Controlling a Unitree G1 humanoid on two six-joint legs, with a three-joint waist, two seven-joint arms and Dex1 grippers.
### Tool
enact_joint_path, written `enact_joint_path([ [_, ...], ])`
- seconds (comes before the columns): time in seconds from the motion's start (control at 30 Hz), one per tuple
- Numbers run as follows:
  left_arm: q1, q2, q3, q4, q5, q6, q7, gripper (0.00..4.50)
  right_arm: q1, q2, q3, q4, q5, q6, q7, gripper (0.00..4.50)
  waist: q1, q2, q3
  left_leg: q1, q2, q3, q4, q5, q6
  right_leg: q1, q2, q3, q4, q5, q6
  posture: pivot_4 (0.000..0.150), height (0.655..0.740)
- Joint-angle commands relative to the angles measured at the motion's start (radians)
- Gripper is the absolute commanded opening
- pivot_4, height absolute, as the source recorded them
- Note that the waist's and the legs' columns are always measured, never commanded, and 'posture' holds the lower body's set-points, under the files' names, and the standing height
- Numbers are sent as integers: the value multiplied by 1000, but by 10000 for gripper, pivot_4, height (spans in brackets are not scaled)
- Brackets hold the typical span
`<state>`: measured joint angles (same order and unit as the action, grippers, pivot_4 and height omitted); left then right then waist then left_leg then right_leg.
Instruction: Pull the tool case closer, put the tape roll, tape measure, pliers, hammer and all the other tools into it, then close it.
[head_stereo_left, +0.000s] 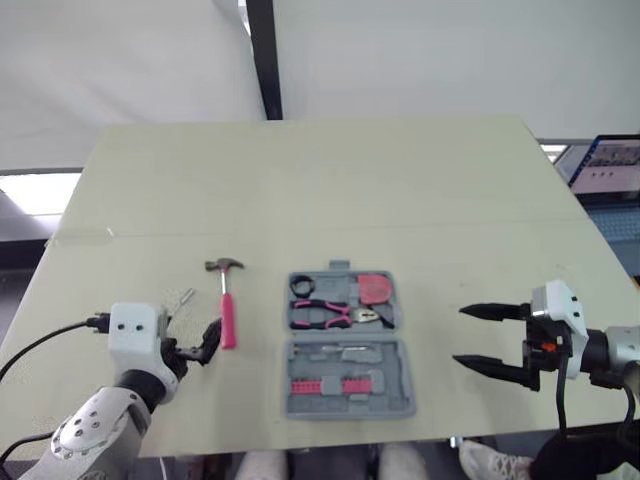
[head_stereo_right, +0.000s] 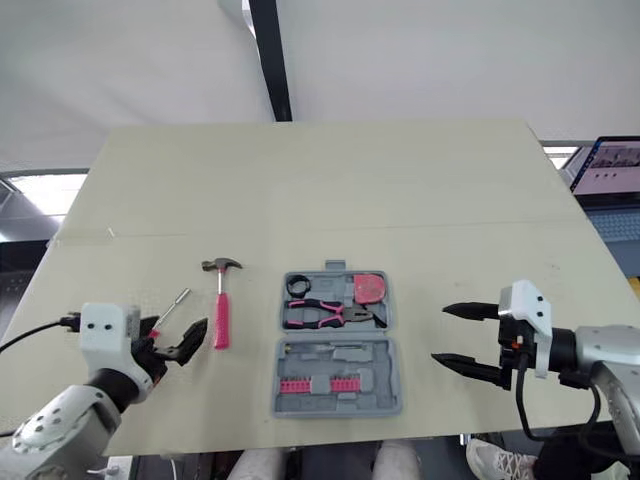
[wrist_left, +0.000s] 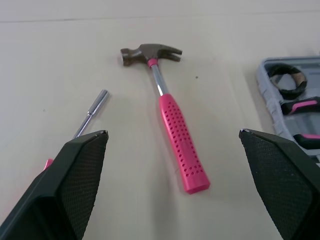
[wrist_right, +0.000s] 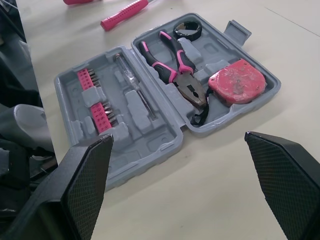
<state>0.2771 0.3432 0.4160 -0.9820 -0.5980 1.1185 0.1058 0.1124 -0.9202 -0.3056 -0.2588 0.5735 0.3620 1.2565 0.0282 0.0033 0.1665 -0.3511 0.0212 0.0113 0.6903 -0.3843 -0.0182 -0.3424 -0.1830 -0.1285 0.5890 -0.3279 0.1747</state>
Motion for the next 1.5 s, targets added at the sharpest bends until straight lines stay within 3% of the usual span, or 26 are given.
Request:
enact_joint_path([
  [0.03,-44,-5,-3,-23,20,39,29,45000,8,-22,-52,-25,33,9,18,44625,2,0,0,0,0,0,1,0,0,0,0,0,0,0,0,1500,7400],
  [0.57,-315,-60,-104,214,151,100,55,45000,76,85,-99,-147,53,-10,-105,44625,0,0,0,-1,-1,-2,1,0,0,0,0,0,0,0,0,1500,7400],
  [0.87,-464,-90,-181,374,247,131,76,45000,43,80,-72,-133,32,-8,-124,44625,1,0,0,-1,-1,-2,1,0,0,0,0,0,0,0,0,1500,7400],
  [1.5,-661,-106,-296,880,414,-110,-4,45000,27,49,-71,-120,-1,0,-123,44625,3,0,0,-1,-1,-2,1,0,0,0,0,-1,1,0,0,1500,7400],
])
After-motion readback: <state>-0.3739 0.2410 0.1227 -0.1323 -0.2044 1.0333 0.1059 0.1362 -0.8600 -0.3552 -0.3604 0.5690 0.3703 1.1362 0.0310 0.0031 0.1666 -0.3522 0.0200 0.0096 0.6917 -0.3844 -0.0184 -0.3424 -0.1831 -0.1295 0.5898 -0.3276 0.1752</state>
